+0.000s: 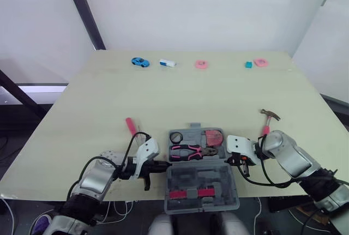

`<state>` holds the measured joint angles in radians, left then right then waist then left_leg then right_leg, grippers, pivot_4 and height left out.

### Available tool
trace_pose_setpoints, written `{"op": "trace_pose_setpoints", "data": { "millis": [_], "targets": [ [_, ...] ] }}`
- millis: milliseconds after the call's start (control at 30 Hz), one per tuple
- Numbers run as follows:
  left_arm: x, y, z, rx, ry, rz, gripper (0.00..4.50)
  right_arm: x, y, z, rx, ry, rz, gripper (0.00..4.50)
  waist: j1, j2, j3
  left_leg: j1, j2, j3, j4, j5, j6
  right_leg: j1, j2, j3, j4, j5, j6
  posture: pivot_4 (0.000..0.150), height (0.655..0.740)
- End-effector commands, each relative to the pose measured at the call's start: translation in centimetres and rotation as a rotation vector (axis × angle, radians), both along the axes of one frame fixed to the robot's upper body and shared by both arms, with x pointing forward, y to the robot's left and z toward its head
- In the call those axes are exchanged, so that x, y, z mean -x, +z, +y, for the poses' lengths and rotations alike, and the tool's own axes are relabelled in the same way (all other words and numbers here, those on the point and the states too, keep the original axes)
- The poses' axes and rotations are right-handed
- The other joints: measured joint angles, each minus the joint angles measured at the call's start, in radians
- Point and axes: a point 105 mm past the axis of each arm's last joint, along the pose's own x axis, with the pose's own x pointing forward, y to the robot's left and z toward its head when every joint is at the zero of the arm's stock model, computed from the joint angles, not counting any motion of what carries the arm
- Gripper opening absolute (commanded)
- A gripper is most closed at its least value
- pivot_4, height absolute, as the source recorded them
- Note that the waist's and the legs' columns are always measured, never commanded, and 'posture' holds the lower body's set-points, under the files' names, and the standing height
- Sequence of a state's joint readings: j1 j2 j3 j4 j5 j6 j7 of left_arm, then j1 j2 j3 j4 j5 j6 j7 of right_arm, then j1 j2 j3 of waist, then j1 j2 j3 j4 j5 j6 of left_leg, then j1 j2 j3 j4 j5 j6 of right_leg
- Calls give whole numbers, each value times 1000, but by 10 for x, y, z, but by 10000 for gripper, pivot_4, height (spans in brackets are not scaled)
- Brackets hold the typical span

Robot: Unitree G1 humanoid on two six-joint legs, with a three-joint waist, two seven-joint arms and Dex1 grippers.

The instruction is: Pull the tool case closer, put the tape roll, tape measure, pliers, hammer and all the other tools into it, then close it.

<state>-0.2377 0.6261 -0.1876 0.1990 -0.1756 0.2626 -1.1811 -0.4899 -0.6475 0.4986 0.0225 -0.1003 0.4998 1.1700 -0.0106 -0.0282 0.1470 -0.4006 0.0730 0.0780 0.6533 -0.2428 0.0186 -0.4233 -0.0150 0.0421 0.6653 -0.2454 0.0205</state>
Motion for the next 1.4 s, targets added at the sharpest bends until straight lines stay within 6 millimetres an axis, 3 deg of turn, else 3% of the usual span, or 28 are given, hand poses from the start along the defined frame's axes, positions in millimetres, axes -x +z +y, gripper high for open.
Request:
{"op": "trace_pose_setpoints", "data": {
  "millis": [33, 333, 700, 1400],
  "targets": [
    [-9, 2, -7, 10, -17, -38, 141, -9, 18, 17, -61, 39, -70, 0, 0, 0, 0, 0, 0, 0, 0, 0, 0, 0, 0, 0, 0, 0, 0, 1500, 7400],
    [-20, 0, -10, 0, -27, -60, 141, -22, 19, 18, -61, 6, -89, 0, 0, 0, 0, 1, 0, 0, 1, 0, 0, 1, 0, 0, 0, 0, 0, 1500, 7400],
    [-43, 13, -12, -18, -34, -96, 141, -33, 19, 18, -67, -27, -98, 0, -1, 0, 0, 1, 0, -1, 1, 0, 0, 2, 1, 0, 1, 3, 4, 1500, 7400],
    [-58, 15, -10, -42, -30, -115, 141, -44, 21, 18, -77, -70, -123, 0, -2, 0, 0, 1, 0, -1, 1, 0, 0, 2, 1, 0, 1, 3, 4, 1500, 7400]
  ]
}}
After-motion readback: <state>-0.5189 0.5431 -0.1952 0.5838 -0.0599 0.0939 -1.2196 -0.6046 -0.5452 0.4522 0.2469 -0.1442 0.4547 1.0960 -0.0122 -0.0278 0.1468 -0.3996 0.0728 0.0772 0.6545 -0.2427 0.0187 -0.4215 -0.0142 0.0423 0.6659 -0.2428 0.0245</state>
